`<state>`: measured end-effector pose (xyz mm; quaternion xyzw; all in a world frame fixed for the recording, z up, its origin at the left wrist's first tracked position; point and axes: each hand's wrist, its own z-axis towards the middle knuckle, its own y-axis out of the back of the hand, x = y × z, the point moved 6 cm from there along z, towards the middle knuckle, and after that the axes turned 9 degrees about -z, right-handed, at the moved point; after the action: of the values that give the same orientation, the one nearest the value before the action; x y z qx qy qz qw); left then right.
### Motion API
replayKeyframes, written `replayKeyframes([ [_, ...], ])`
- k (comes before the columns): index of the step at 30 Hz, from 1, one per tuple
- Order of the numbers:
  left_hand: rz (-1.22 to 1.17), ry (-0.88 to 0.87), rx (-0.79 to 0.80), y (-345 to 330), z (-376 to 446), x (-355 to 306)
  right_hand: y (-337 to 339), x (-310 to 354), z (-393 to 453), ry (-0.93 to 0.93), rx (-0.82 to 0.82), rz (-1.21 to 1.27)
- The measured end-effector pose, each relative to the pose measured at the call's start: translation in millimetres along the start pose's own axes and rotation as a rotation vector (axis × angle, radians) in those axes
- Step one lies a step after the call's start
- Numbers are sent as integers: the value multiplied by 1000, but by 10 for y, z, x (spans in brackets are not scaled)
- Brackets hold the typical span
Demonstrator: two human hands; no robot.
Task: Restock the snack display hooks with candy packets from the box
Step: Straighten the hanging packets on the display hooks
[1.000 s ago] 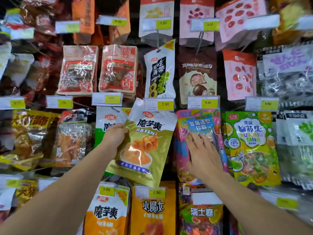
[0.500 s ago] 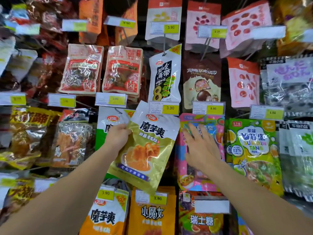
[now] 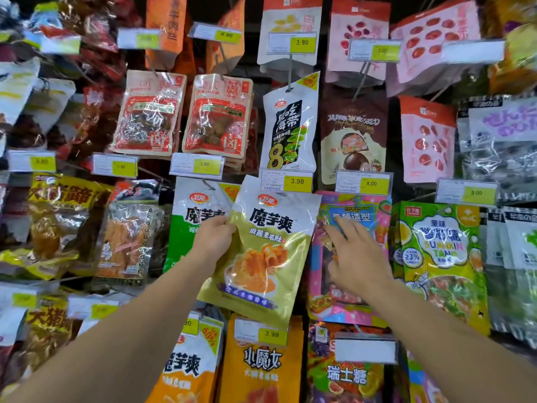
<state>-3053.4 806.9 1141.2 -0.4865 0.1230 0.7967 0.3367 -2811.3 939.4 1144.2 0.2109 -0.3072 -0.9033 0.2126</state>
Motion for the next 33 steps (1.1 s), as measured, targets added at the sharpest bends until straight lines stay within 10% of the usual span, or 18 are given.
replayKeyframes([
  [17,-215,67,-124,-414,-170,402,-163,-62,-466,47,-11,134],
  [29,33,213,394,-277,-395,577,-193,355,-602,132,46,94],
  [33,148,136,331,-232,-267,633,-201,415,-600,145,71,90],
])
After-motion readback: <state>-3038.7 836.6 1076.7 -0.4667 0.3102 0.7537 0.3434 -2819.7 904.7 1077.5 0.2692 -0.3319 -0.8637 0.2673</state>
